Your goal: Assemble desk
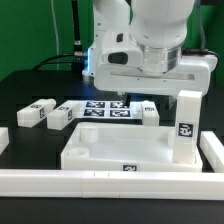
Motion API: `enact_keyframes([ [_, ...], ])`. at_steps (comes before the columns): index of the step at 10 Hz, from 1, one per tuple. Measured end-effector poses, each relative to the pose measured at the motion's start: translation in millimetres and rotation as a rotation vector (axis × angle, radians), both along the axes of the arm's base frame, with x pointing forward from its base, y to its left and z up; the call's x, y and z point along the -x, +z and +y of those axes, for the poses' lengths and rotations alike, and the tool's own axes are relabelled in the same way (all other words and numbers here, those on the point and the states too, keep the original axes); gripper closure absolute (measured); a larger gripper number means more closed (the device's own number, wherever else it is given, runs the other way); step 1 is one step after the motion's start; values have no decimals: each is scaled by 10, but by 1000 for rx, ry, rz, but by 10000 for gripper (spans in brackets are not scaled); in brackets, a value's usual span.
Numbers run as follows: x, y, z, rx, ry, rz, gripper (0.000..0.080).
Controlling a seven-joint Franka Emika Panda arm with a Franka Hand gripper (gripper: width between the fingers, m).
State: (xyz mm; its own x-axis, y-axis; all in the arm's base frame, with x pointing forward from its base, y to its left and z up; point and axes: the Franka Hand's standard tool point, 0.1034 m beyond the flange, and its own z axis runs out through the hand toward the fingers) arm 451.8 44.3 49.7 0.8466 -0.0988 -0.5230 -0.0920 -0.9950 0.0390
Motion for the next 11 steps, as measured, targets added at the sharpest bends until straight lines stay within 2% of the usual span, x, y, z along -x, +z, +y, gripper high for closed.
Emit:
enact_keyframes([
  [3,94,-46,17,-1,9,142,150],
  [4,167,-32,-10,0,4,227,150],
  [5,167,-49,-54,2,-5,298,150],
  [6,128,-89,-77,6,-13,302,150],
  [11,157,-106,-43,-5,-37,305,150],
])
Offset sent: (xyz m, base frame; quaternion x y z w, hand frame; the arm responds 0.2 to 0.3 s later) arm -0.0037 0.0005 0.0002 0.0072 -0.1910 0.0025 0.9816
